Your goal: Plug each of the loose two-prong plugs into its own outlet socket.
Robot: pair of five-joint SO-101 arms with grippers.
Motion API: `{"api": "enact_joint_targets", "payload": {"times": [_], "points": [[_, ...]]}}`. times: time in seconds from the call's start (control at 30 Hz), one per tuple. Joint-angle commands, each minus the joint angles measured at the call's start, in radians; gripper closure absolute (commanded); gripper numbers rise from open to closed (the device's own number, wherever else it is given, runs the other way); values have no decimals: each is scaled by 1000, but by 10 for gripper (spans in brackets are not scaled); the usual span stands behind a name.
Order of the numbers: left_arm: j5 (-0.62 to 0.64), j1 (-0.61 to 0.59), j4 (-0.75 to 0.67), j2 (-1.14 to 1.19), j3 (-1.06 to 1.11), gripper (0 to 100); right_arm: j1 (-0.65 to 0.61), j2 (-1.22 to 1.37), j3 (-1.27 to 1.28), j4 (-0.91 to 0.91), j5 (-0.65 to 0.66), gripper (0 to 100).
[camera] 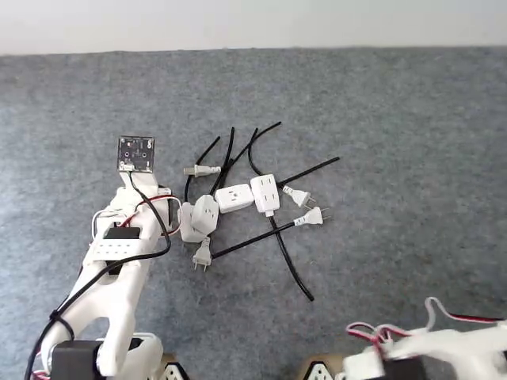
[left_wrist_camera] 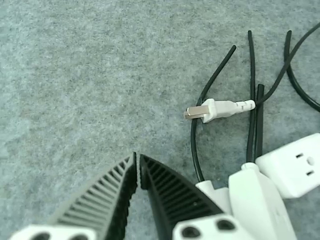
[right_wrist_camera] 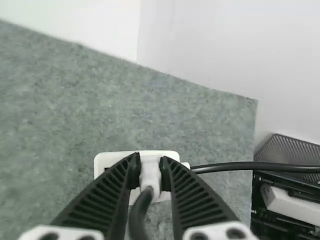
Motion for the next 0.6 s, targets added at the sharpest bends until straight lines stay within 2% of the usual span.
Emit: {"api": "enact_joint_targets", "payload": {"times": [0.0, 0.2, 0.37, 0.57], "points": [[5, -8, -18, -31, -8, 987, 10, 124, -66, -163, 26, 991], [5, -8, -18, -31, -8, 987, 8, 302, -83, -364, -35, 983], [8, -8, -17, -31, -8, 971, 8, 354, -180, -248, -109, 878], [11, -8, -17, -31, -8, 926, -10, 398, -295, -107, -141, 872]]}}
